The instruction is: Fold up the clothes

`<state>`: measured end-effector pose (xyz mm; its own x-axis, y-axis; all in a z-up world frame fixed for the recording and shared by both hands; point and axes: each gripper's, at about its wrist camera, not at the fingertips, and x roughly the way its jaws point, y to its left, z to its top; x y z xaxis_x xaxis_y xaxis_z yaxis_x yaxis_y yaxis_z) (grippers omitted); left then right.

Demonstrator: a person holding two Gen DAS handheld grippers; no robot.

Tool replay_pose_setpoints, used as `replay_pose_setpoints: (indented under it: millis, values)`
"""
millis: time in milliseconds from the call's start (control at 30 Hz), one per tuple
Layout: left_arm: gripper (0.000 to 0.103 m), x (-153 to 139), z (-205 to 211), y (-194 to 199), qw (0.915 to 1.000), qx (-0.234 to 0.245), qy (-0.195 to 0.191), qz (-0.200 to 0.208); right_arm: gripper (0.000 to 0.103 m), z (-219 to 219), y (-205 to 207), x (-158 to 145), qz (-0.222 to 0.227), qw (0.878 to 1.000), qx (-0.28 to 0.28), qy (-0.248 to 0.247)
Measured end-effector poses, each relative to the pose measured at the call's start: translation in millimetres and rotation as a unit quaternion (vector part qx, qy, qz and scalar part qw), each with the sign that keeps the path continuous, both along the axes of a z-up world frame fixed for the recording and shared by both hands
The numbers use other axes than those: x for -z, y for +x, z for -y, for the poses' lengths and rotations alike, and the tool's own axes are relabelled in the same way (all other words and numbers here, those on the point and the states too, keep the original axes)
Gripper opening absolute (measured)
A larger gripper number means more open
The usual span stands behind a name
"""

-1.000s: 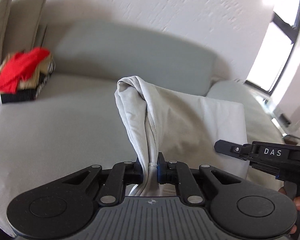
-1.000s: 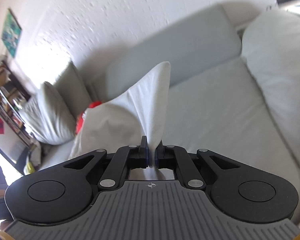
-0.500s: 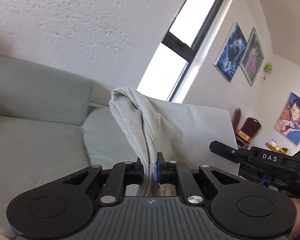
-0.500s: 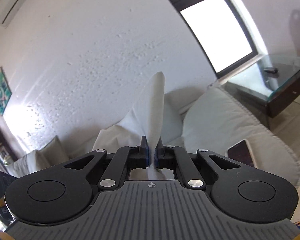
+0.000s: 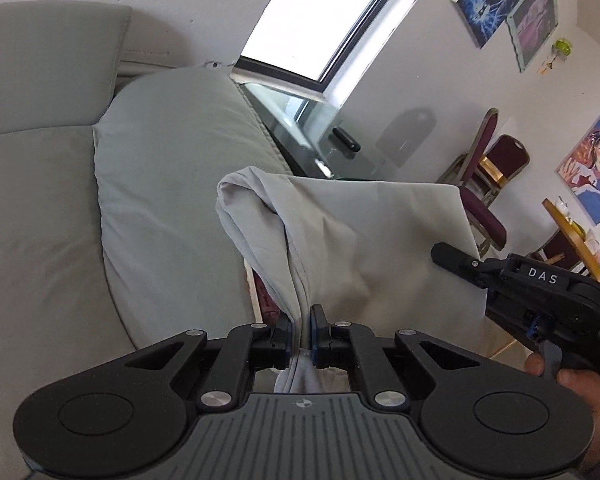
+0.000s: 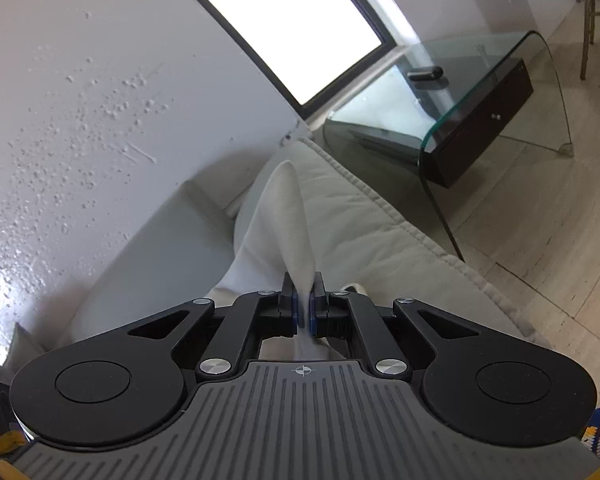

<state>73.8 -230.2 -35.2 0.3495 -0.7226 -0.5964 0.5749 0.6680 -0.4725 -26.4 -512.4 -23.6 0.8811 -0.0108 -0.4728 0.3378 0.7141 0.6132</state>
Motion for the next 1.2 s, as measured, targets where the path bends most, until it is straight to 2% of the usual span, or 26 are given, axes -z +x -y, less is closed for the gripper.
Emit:
replay_pose_setpoints:
  millis: [100, 133, 167, 200, 233, 267, 333, 400, 433, 500, 533, 567, 667, 800, 867, 967, 1000, 1067, 1200]
  values:
    - [0.004, 12, 17, 32, 0.9998, -0.012, 0.015, -0.005, 0.006, 17, 38, 18, -0.024, 1.000, -0.007, 0.004]
    - [0.003, 14, 22, 42, 0.9997, -0.016, 0.018, -0.004, 0.009, 23, 53, 27, -0.039, 0.999, -0.012, 0.002]
    - [0.003, 15, 28, 51, 0.9995, -0.022, 0.024, -0.001, 0.022, 28, 62, 36, -0.061, 0.998, 0.010, -0.013]
    - [0.003, 17, 33, 60, 0.9987, -0.032, 0.037, 0.011, 0.040, 34, 69, 46, -0.085, 0.995, 0.042, -0.033]
    - [0.008, 20, 39, 70, 0.9975, -0.042, 0.051, 0.024, 0.047, 39, 76, 56, -0.109, 0.990, 0.074, -0.052]
    - [0.011, 27, 42, 82, 0.9945, -0.065, 0.078, 0.025, 0.048, 44, 75, 62, -0.124, 0.985, 0.105, -0.063]
    - [0.012, 41, 47, 106, 0.9846, -0.112, 0.131, 0.028, 0.048, 54, 53, 69, -0.120, 0.981, 0.144, -0.060]
    - [0.013, 46, 36, 113, 0.9792, -0.139, 0.146, 0.021, 0.049, 58, 27, 72, -0.108, 0.980, 0.158, -0.060]
    - [0.020, 45, 34, 108, 0.9799, -0.133, 0.147, 0.024, 0.050, 57, 15, 72, -0.105, 0.980, 0.158, -0.060]
    - [0.024, 45, 29, 98, 0.9814, -0.119, 0.148, 0.030, 0.047, 53, -6, 69, -0.100, 0.982, 0.146, -0.060]
    - [0.024, 44, 26, 93, 0.9820, -0.112, 0.148, 0.033, 0.044, 49, -15, 66, -0.095, 0.984, 0.135, -0.062]
    - [0.024, 43, 29, 87, 0.9841, -0.098, 0.144, 0.033, 0.037, 43, -23, 62, -0.090, 0.986, 0.120, -0.069]
    - [0.024, 41, 48, 66, 0.9885, -0.045, 0.137, 0.045, 0.034, 22, -33, 54, -0.096, 0.989, 0.063, -0.097]
    - [0.025, 39, 83, 26, 0.9828, 0.036, 0.157, 0.090, 0.034, -1, -36, 61, -0.133, 0.984, 0.005, -0.120]
    - [0.027, 49, 97, 13, 0.9778, 0.056, 0.183, 0.086, 0.034, -9, -35, 71, -0.165, 0.978, -0.016, -0.128]
    - [0.027, 74, 108, 11, 0.9724, 0.049, 0.223, 0.046, 0.035, -10, -40, 91, -0.234, 0.964, -0.018, -0.128]
    - [0.027, 78, 106, 12, 0.9733, 0.043, 0.222, 0.039, 0.037, -10, -46, 94, -0.245, 0.961, -0.013, -0.128]
    - [0.028, 80, 103, 14, 0.9742, 0.033, 0.222, 0.027, 0.041, -9, -58, 93, -0.259, 0.958, -0.010, -0.120]
    - [0.027, 70, 90, 3, 0.9654, 0.028, 0.258, 0.025, 0.041, -15, -76, 65, -0.243, 0.964, -0.010, -0.106]
